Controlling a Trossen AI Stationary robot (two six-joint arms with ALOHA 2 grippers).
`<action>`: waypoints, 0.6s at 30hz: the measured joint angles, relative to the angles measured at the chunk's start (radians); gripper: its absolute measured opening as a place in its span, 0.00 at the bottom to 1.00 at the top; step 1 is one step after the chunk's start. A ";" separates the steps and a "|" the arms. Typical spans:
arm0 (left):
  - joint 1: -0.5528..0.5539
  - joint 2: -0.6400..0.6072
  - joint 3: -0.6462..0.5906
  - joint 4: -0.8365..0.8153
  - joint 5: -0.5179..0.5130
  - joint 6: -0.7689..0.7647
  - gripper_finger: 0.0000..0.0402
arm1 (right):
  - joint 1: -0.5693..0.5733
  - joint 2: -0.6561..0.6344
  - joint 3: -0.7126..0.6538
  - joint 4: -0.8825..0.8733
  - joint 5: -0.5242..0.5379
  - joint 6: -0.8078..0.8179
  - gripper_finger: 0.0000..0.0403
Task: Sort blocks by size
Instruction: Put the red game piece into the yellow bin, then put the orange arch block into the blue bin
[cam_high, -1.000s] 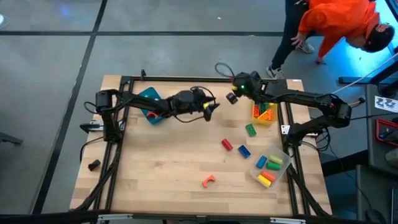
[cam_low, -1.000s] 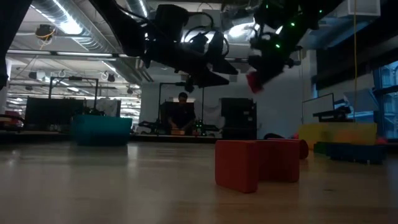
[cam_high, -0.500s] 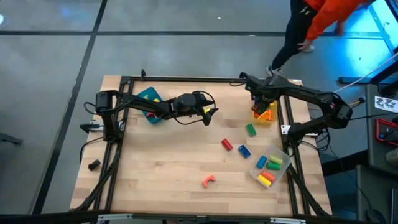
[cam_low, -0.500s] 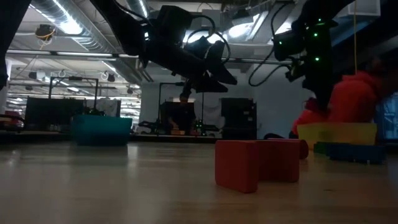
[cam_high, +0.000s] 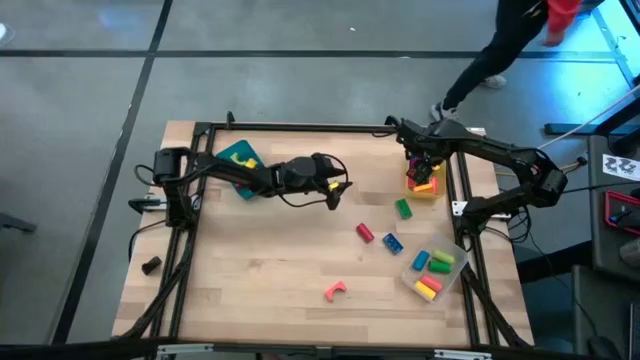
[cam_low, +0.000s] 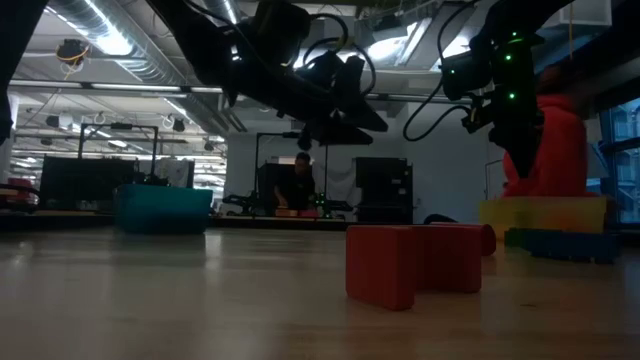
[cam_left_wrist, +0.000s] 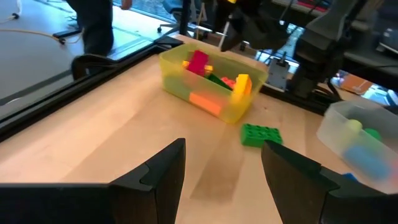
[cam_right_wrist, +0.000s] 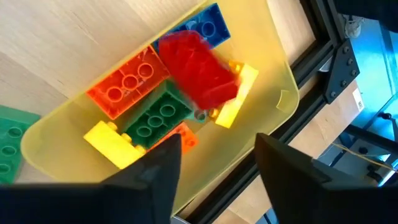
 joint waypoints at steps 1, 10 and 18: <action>-0.006 0.000 0.000 0.000 0.000 0.000 0.49 | 0.000 0.000 0.000 0.000 0.000 0.000 0.53; -0.086 0.000 0.000 -0.001 0.122 0.067 0.49 | 0.000 0.000 0.000 -0.051 -0.091 -0.004 0.61; -0.179 0.000 0.000 -0.002 0.164 0.211 0.49 | 0.025 0.000 0.000 -0.087 -0.326 0.028 0.59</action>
